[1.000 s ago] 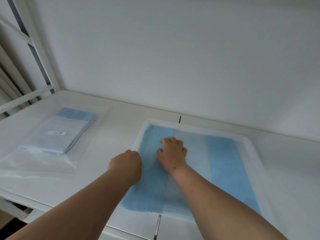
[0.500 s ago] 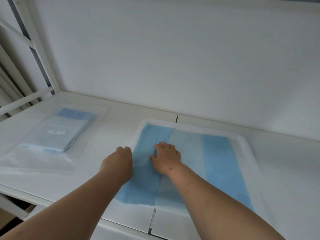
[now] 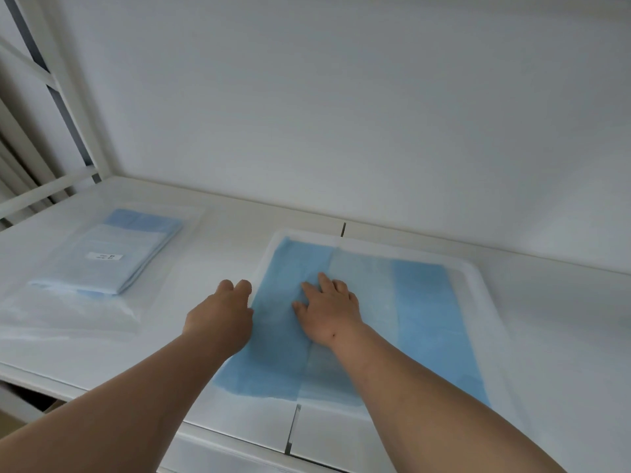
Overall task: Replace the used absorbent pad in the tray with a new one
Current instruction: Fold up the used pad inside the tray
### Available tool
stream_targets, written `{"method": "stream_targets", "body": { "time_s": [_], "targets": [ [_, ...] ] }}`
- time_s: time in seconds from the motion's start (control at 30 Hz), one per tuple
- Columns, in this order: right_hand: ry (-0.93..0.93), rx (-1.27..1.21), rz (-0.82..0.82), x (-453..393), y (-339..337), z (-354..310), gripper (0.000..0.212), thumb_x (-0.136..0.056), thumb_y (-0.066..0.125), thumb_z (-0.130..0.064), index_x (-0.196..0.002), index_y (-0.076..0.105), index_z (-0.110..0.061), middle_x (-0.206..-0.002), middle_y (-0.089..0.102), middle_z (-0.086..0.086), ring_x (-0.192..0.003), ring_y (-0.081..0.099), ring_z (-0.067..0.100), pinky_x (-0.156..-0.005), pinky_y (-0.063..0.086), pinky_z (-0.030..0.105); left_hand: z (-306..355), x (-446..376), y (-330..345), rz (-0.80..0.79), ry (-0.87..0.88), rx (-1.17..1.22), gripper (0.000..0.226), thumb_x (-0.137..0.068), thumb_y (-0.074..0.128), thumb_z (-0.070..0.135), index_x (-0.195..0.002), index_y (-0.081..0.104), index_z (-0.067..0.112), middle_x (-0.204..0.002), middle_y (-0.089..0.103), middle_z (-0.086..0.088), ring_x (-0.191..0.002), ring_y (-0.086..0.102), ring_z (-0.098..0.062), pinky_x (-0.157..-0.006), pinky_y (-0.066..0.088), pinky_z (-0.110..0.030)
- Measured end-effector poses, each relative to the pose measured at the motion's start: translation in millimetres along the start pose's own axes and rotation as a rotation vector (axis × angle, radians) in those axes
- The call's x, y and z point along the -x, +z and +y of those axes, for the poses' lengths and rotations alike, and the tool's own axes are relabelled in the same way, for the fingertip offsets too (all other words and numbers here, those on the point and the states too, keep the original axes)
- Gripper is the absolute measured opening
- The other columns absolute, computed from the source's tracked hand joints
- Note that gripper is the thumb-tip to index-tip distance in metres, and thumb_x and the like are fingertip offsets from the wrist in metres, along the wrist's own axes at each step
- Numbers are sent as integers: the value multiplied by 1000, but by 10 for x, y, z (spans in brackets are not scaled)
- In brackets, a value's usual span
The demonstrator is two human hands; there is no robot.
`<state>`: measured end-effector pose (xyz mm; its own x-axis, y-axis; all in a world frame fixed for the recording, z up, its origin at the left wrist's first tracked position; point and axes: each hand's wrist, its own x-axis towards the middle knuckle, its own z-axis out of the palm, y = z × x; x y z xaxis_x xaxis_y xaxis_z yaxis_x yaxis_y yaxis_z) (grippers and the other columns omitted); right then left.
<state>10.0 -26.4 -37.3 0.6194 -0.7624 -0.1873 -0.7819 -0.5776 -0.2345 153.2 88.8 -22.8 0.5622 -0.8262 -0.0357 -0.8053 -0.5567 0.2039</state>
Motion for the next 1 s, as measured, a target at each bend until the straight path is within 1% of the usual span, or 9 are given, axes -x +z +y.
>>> {"method": "stream_targets", "body": {
  "time_s": [0.13,0.23,0.3,0.53,0.7,0.77,0.87,0.93,1.0],
  "targets": [
    [4,23,4,-7,-20,-13,57,-98,27,-52,-149,27,-28,-162,10,3,-144,12,30,-115,15,44,74,-139,-13,-15,36,54,42,-94,44,35,-136,41,29,-133,42,1,-123,44,-22,-91,46,-40],
    [14,34,5,-56,-60,-49,54,-98,28,-51,-146,32,-27,-159,17,3,-142,16,31,-112,18,46,124,-273,-4,-67,83,69,49,-95,45,34,-143,36,33,-142,37,1,-130,36,-23,-102,42,-41],
    [14,49,-17,-104,-94,-81,55,-98,28,-52,-146,32,-27,-159,17,4,-142,16,31,-112,19,47,149,-360,7,-103,131,48,52,-95,44,32,-146,31,36,-147,31,1,-133,32,-23,-106,38,-40],
    [-12,128,-64,-164,-111,-128,54,-97,29,-51,-145,31,-29,-158,19,3,-139,21,32,-109,24,49,155,-736,73,-212,214,-115,54,-98,34,34,-149,18,43,-160,6,0,-141,20,-27,-112,30,-43],
    [-24,197,-70,-187,-157,-116,58,-93,30,-61,-146,29,-37,-158,20,0,-138,22,32,-108,27,50,199,-962,85,-286,251,-180,63,-94,36,30,-149,9,45,-161,-5,-3,-145,12,-28,-114,28,-45],
    [-29,209,-66,-192,-154,-111,59,-91,31,-62,-145,29,-38,-158,22,-1,-137,23,32,-107,28,50,224,-1003,92,-326,234,-190,72,-91,39,24,-152,3,37,-161,-7,-9,-147,8,-29,-115,25,-45],
    [-34,229,-50,-188,-134,-91,60,-90,33,-64,-145,29,-40,-157,23,-1,-136,24,32,-105,29,50,241,-983,71,-301,230,-156,79,-87,40,11,-153,-4,10,-161,2,-13,-148,9,-26,-118,16,-38],
    [-29,230,-36,-182,-121,-87,60,-89,32,-64,-144,30,-40,-156,24,-2,-135,25,32,-104,29,51,232,-944,46,-259,225,-93,76,-86,40,4,-150,-1,0,-159,11,-12,-145,21,-24,-115,19,-34],
    [-21,224,-38,-169,-120,-95,59,-89,32,-65,-143,32,-40,-155,27,-2,-134,25,32,-104,29,51,192,-922,44,-229,233,-24,72,-84,41,2,-148,9,1,-153,27,-11,-132,40,-30,-108,30,-34]
  ]
}}
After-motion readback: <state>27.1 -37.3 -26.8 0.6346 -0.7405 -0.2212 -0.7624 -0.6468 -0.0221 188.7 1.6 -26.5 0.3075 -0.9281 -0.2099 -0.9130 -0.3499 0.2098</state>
